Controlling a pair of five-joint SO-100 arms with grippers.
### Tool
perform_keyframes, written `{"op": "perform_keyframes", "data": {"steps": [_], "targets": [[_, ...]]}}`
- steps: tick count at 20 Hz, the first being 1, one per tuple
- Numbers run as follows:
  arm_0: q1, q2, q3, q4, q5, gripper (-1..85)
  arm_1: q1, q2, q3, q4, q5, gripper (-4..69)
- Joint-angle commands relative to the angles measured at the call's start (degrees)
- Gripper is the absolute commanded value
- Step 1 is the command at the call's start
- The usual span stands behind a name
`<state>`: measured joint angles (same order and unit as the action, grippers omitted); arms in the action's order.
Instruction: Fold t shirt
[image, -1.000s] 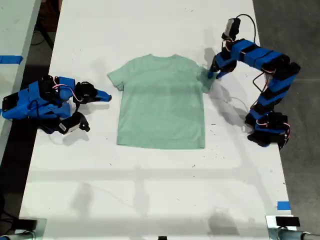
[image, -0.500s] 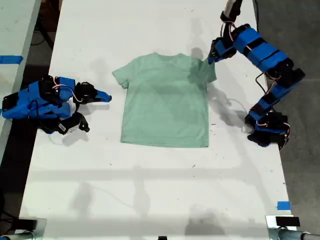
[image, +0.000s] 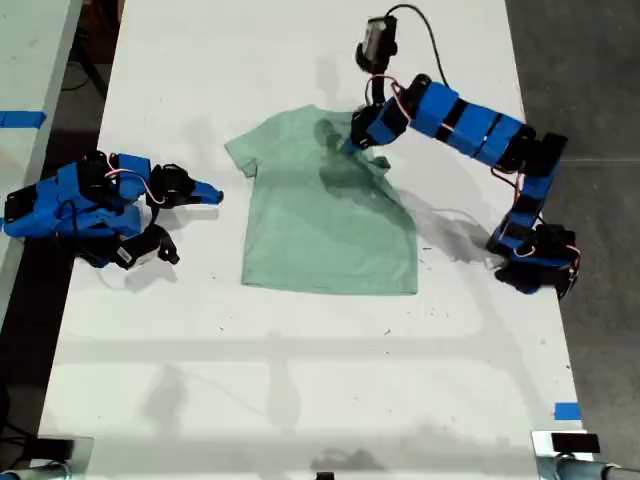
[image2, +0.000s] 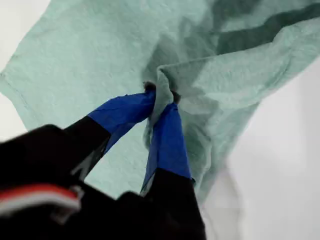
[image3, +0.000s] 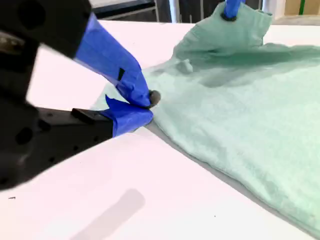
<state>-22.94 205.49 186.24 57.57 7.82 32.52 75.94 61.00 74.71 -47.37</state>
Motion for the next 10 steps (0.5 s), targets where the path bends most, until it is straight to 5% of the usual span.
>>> {"op": "perform_keyframes", "data": {"steps": [1,2,3,7,10], "targets": [[0.6,0.5,2.5,0.2,-0.4,-0.3,-3.1,-2.4,-5.5,-3.6,-2.0,24.5],[0.6,0.5,2.5,0.2,-0.4,-0.3,-2.9,-2.4,-6.9,-1.8,-2.4,43.7],[0.6,0.5,2.5,0.2,-0.4,-0.3,-1.8,-0.1,-7.4,0.4,-3.2,48.1],[0.2,0.5,2.5,0.2,-0.4,-0.3,7.8,17.2,-5.2,12.4,-3.8,40.4],[-0.5,0.5,2.5,0.0,-0.6,8.4,15.1,31.8,6.2,20.7,0.2,25.3]]}}
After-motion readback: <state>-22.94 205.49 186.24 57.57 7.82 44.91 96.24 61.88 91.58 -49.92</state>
